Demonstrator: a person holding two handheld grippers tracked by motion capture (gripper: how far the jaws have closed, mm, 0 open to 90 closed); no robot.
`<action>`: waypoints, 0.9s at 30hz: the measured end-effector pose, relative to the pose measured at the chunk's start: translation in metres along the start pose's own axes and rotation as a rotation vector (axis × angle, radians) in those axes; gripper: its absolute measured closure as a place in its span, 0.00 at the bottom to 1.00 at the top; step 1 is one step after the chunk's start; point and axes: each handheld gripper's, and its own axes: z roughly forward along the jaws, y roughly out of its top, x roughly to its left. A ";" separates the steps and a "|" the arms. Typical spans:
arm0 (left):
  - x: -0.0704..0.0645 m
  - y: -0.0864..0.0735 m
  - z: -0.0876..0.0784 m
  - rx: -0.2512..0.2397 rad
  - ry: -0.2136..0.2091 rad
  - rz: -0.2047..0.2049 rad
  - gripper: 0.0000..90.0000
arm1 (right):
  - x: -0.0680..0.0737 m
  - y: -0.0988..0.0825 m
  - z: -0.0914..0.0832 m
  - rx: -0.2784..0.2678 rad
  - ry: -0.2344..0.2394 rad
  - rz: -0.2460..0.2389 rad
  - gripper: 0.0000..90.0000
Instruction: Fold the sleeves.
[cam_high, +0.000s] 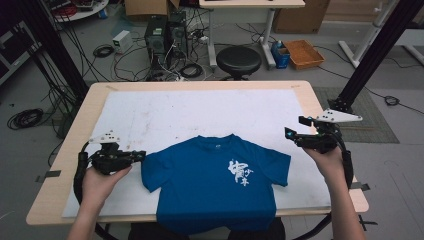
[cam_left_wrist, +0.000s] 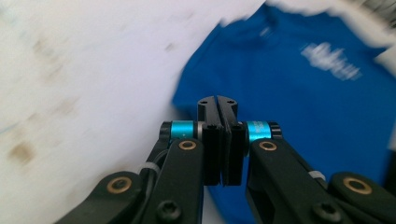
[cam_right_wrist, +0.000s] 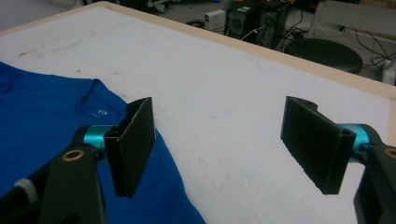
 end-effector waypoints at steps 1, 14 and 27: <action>0.000 0.000 0.000 0.000 0.000 0.000 0.98 | 0.000 0.000 0.000 0.001 0.000 -0.002 0.29; -0.051 0.036 0.103 0.029 -0.225 -0.089 0.98 | 0.000 -0.001 0.000 0.005 -0.011 -0.012 0.29; -0.026 0.021 0.067 -0.150 -0.071 0.141 0.55 | -0.014 -0.021 0.011 0.110 -0.002 0.079 0.49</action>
